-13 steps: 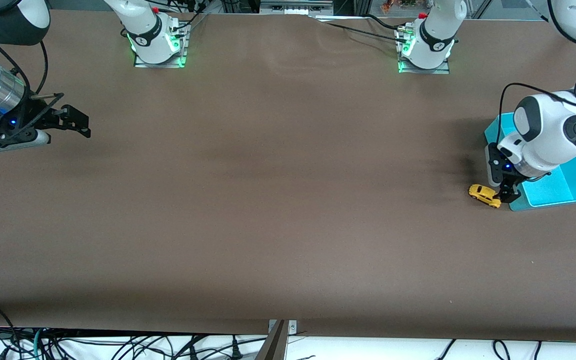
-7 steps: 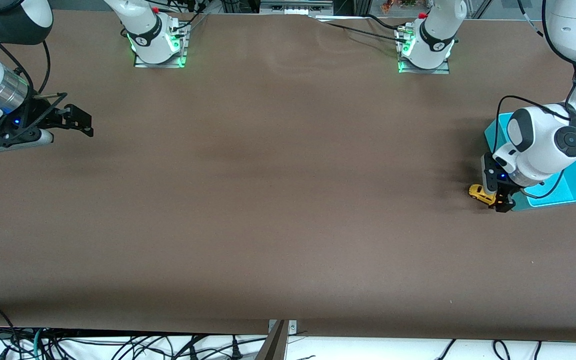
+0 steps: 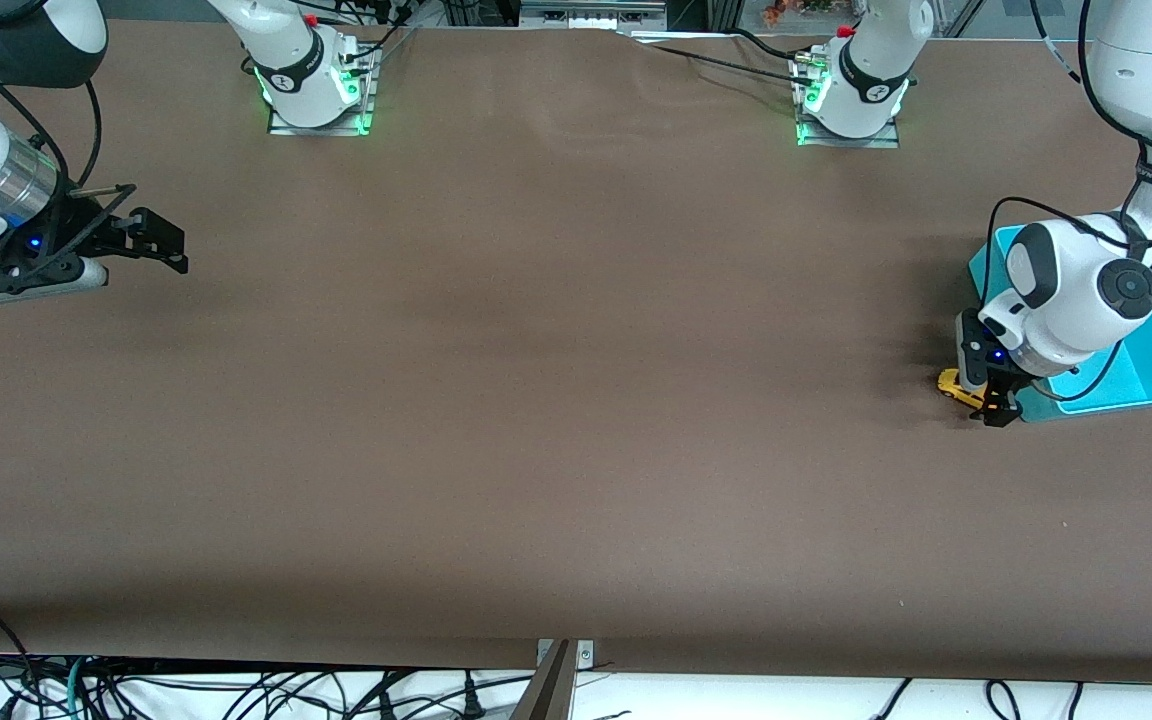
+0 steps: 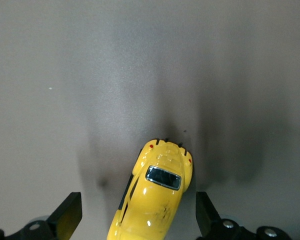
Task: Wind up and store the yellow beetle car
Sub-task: 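Close the left gripper around the yellow car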
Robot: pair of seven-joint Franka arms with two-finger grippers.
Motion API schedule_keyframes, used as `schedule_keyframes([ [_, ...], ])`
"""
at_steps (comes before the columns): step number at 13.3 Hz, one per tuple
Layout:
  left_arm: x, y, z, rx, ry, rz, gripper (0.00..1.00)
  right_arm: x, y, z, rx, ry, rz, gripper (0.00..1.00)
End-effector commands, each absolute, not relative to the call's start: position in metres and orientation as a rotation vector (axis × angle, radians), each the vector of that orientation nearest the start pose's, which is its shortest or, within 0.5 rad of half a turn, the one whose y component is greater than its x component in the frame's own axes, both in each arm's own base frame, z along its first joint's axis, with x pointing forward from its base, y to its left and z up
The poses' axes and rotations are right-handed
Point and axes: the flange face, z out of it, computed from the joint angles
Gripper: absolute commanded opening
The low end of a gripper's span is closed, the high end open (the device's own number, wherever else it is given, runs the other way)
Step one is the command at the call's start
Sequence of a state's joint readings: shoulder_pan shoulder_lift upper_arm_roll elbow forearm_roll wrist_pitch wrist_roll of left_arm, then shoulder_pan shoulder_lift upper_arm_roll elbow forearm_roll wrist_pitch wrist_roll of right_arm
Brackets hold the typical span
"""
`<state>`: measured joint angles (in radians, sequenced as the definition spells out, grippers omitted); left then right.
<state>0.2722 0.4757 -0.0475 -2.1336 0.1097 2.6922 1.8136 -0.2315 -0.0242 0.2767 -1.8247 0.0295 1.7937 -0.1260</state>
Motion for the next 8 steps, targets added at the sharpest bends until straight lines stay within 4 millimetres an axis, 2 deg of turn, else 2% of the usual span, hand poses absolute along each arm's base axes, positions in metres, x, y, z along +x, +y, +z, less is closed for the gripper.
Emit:
schedule_keyframes([
  [1, 0.565, 0.125, 0.186, -1.996, 2.296, -0.025, 0.99, 0.555, 0.029, 0.540, -3.097, -0.263, 0.011, 1.00],
  [2, 0.565, 0.125, 0.187, -1.993, 2.297, -0.025, 0.84, 0.556, 0.031, 0.537, -3.097, -0.268, 0.015, 1.00],
  [3, 0.566, 0.125, 0.188, -1.976, 2.309, -0.026, 0.54, 0.557, 0.031, 0.535, -3.095, -0.270, 0.015, 1.00],
  [5, 0.568, 0.125, 0.192, -1.977, 2.304, -0.034, 0.23, 0.559, 0.034, 0.534, -3.094, -0.277, 0.010, 1.00],
  [6, 0.569, 0.126, 0.194, -1.983, 2.301, -0.034, 0.15, 0.559, 0.035, 0.532, -3.092, -0.278, 0.015, 1.00],
  [8, 0.571, 0.122, 0.205, -1.995, 2.305, -0.022, 0.11, 0.560, 0.035, 0.530, -3.090, -0.283, 0.024, 1.00],
])
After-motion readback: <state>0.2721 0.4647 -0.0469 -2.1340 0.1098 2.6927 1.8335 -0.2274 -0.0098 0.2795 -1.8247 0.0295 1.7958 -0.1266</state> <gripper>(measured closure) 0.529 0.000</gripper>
